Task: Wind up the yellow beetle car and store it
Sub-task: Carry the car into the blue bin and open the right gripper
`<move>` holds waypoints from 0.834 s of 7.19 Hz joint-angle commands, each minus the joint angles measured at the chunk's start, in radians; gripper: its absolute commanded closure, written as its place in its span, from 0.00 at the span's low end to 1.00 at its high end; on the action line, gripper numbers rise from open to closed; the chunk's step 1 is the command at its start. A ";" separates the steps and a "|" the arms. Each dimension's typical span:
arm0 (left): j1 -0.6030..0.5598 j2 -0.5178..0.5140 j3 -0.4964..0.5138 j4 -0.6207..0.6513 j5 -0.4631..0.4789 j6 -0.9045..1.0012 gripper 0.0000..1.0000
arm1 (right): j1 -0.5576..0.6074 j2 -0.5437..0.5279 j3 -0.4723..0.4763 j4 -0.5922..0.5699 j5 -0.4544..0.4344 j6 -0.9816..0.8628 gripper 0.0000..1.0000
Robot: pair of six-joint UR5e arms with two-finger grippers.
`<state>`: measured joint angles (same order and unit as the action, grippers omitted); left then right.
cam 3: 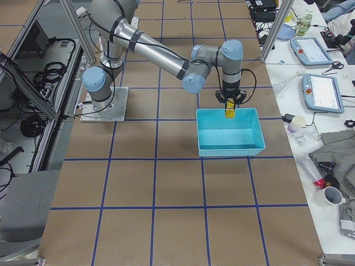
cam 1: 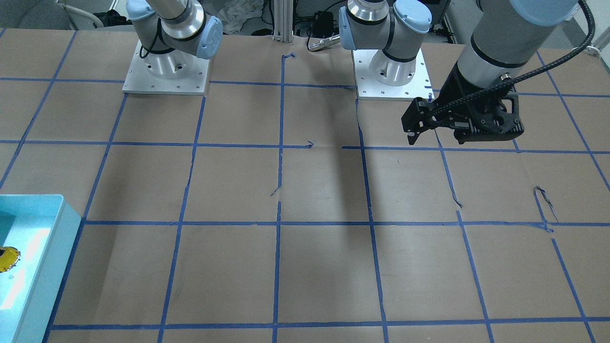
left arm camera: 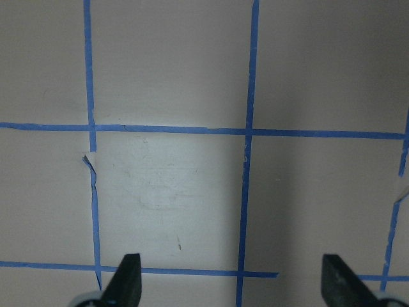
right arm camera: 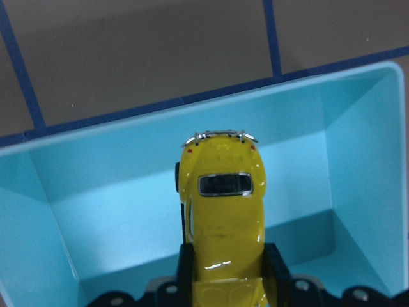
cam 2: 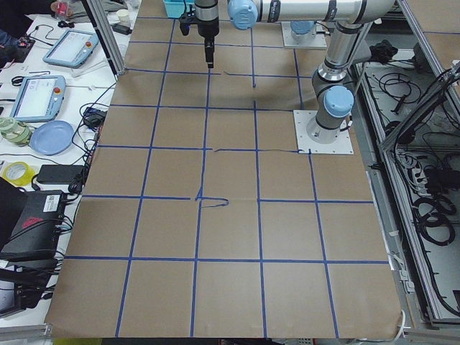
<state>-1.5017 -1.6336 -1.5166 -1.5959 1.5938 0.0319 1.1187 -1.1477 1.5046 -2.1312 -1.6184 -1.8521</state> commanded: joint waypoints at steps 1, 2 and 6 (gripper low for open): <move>0.000 -0.002 -0.001 0.004 0.000 -0.003 0.00 | -0.062 0.096 -0.004 -0.073 0.034 -0.168 1.00; 0.000 -0.003 -0.001 0.005 -0.002 -0.004 0.00 | -0.062 0.130 0.000 -0.090 0.041 -0.206 1.00; 0.000 0.001 -0.001 0.027 -0.002 -0.003 0.00 | -0.062 0.135 0.051 -0.111 0.069 -0.210 0.74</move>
<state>-1.5018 -1.6329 -1.5171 -1.5736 1.5912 0.0285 1.0570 -1.0125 1.5400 -2.2279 -1.5499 -2.0583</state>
